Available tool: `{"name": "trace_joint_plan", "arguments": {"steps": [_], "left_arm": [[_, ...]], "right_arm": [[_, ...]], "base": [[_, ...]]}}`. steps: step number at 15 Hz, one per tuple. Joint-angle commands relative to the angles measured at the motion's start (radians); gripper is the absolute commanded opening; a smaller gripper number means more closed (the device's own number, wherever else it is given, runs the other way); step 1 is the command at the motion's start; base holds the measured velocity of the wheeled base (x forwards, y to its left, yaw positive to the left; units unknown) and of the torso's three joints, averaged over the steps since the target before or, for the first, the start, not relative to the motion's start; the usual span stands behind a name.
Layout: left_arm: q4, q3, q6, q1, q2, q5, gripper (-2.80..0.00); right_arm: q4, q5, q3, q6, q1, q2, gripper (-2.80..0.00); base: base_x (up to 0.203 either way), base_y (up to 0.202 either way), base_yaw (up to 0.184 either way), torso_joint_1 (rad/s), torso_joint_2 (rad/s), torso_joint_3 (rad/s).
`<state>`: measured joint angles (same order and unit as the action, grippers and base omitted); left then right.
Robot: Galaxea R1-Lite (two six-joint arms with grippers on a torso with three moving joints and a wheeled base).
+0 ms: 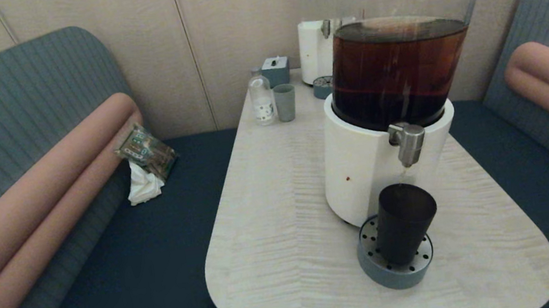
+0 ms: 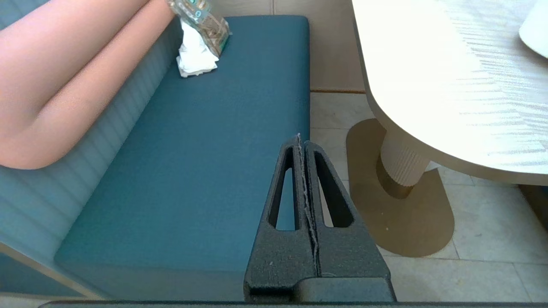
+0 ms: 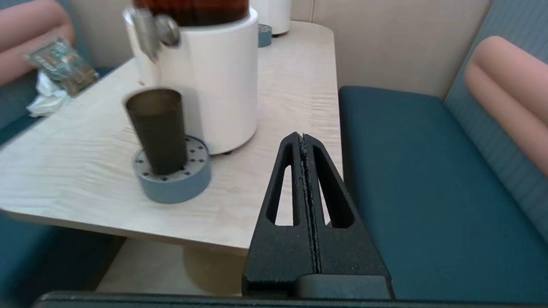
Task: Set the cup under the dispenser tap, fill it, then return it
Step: Turn off the faucet
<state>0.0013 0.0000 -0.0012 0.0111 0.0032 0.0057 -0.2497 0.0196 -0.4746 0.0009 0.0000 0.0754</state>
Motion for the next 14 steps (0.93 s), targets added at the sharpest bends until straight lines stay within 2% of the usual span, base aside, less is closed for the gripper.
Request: {"name": "trace_joint_plan", "arguments": {"steps": [1, 3, 5, 10, 14], "left_arm": [[0.0, 0.002, 0.0, 0.001, 0.0, 0.0, -2.8], [0.0, 0.002, 0.0, 0.001, 0.0, 0.0, -2.8], [0.0, 0.002, 0.0, 0.0, 0.0, 0.0, -2.8], [0.0, 0.002, 0.0, 0.001, 0.0, 0.0, -2.8], [0.0, 0.002, 0.0, 0.0, 0.0, 0.0, -2.8]], "right_arm": [[0.159, -0.007, 0.163, -0.01, 0.0, -0.044, -2.8], [0.344, -0.017, 0.352, -0.04, 0.0, -0.052, -2.8], [0.441, -0.021, 0.469, -0.053, 0.0, -0.056, -2.8], [0.252, -0.011, 0.473, -0.031, 0.001, -0.074, -2.8], [0.222, -0.014, 0.468, -0.008, 0.002, -0.069, -2.8]], "base": [[0.0, 0.0, 0.0, 0.0, 0.0, 0.0], [0.0, 0.0, 0.0, 0.0, 0.0, 0.0], [0.0, 0.0, 0.0, 0.0, 0.0, 0.0], [0.0, 0.0, 0.0, 0.0, 0.0, 0.0], [0.0, 0.0, 0.0, 0.0, 0.0, 0.0]]}}
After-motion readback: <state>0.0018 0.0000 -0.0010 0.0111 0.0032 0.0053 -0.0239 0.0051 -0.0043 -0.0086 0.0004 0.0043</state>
